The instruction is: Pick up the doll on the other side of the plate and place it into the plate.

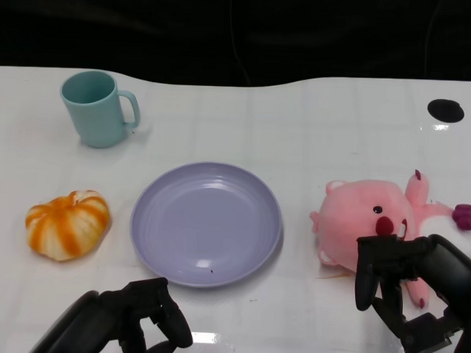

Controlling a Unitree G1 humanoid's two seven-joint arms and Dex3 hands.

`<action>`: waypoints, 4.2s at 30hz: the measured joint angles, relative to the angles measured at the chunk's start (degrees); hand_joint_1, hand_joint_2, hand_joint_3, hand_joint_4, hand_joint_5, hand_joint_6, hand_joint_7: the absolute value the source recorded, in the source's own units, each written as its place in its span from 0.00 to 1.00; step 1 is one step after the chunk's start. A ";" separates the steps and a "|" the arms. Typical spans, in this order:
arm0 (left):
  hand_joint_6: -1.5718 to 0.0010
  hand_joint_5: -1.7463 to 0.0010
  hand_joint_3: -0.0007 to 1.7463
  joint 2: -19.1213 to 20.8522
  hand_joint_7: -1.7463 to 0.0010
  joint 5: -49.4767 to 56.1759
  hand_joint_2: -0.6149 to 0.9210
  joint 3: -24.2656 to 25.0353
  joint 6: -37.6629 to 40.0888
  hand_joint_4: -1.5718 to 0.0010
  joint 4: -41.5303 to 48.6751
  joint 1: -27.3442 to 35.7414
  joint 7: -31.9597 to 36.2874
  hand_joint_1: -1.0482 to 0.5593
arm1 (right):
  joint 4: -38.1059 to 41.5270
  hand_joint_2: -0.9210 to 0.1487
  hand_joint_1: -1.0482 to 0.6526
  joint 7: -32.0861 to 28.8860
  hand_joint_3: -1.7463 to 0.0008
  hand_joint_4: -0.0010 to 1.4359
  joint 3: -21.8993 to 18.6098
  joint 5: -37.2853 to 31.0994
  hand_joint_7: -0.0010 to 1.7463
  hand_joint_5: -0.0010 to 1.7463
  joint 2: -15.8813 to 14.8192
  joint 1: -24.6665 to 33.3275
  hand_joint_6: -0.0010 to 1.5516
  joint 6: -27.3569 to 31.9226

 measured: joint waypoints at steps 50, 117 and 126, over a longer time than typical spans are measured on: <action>0.59 0.00 0.33 0.29 0.28 0.04 0.96 0.03 0.00 0.59 0.09 -0.37 0.00 0.49 | -0.66 0.06 0.43 -3.43 0.93 0.18 -1.15 -3.07 0.10 0.35 0.69 -2.86 0.24 0.91; 0.58 0.00 0.44 -1.98 0.27 2.49 0.88 -2.83 4.72 0.58 -4.92 0.70 0.03 0.49 | 47.47 0.14 0.54 -23.48 0.78 0.63 14.60 -28.54 0.34 0.86 -0.06 -34.59 0.73 -0.18; 0.58 0.00 0.45 -1.98 0.27 2.50 0.88 -2.92 4.96 0.58 -5.18 0.65 0.03 0.48 | 48.75 0.39 0.49 -25.89 0.43 0.63 15.41 -28.73 0.74 1.00 -0.25 -35.40 0.56 -4.54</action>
